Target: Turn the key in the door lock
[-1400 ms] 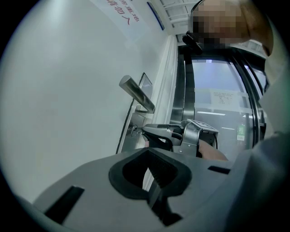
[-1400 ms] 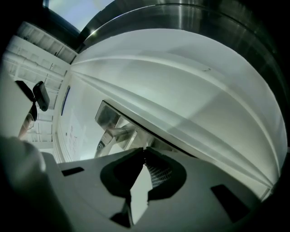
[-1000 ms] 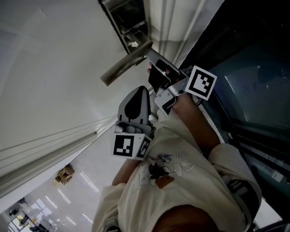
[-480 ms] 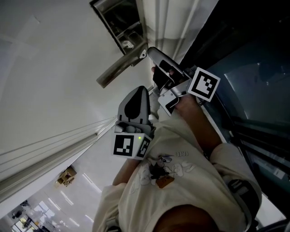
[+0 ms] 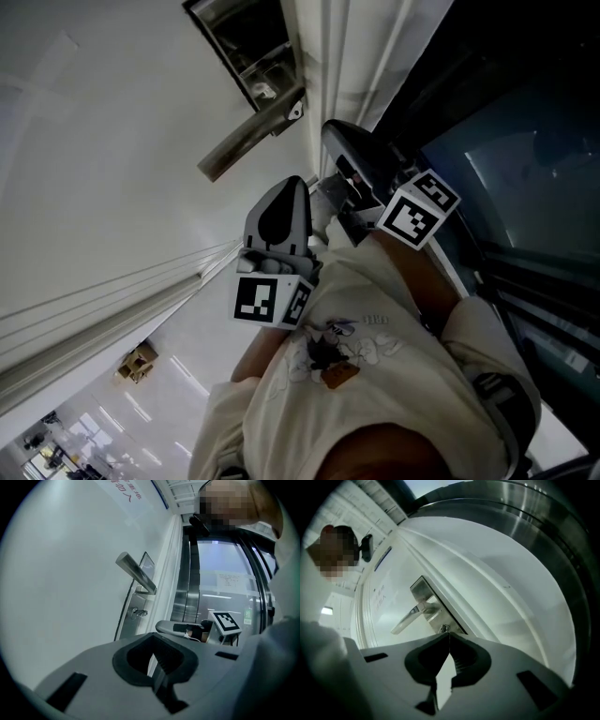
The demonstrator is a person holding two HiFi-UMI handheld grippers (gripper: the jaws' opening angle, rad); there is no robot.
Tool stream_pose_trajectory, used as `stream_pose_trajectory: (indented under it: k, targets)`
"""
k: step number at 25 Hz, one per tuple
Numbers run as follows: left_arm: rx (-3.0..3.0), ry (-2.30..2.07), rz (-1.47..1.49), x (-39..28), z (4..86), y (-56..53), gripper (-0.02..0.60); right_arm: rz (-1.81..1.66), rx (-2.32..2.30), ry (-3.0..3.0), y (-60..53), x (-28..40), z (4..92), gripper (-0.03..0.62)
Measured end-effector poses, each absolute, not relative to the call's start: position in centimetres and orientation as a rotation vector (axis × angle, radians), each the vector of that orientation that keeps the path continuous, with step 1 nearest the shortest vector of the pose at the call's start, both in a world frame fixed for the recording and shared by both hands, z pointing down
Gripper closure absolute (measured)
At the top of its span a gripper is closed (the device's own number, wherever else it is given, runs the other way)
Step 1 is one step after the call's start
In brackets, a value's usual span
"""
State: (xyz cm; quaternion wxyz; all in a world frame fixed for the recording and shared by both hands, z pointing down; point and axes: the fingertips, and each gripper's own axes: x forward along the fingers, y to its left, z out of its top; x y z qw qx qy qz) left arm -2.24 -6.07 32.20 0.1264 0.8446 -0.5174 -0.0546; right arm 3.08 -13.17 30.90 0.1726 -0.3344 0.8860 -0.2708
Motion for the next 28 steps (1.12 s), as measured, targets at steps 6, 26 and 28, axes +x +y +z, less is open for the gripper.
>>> stream_pose_trajectory:
  k: [6, 26, 28]
  targets:
    - [2.460, -1.508, -0.159, -2.1, 32.1, -6.1, 0.576, -0.623, -1.037, 2.596, -11.5, 2.5, 31.3, 0.588]
    - [2.456, -1.502, -0.161, -1.9, 32.2, -7.0, 0.577, -0.493, -1.132, 2.688, -10.5, 1.2, 32.6, 0.588]
    - [2.456, -1.503, -0.164, -1.9, 32.2, -7.2, 0.577, -0.495, -1.134, 2.686, -10.7, 1.2, 32.6, 0.588]
